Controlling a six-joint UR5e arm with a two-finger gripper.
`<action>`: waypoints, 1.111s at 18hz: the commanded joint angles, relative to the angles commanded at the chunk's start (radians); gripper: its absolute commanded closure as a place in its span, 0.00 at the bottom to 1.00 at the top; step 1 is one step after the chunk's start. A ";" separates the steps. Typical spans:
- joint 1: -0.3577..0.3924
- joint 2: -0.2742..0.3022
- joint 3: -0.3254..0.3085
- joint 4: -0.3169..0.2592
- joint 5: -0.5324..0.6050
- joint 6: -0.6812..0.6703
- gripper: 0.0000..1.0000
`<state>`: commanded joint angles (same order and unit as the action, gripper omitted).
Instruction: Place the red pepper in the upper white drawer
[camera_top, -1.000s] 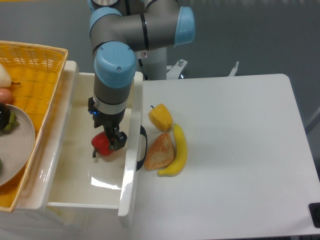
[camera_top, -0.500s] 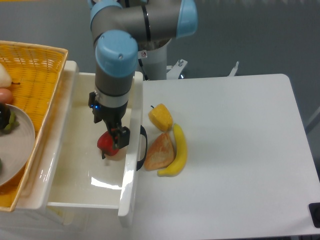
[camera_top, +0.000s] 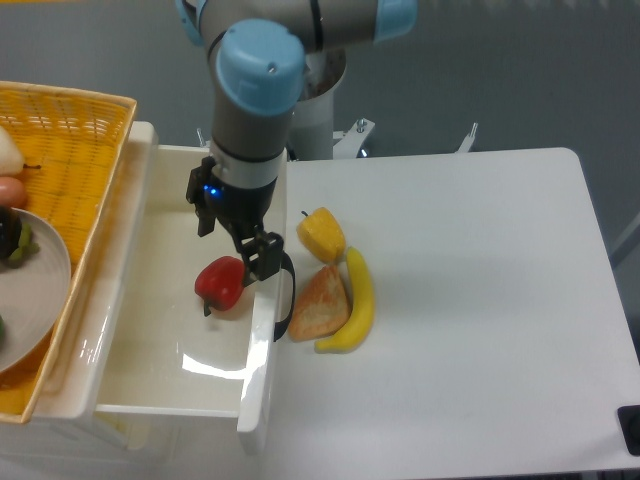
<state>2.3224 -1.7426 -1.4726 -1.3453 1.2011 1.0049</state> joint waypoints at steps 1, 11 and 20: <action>0.005 0.006 0.000 0.000 -0.003 -0.002 0.00; 0.087 0.048 0.002 0.000 -0.117 -0.110 0.00; 0.181 0.061 -0.005 -0.008 -0.039 -0.101 0.00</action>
<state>2.5034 -1.6813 -1.4772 -1.3530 1.1626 0.9035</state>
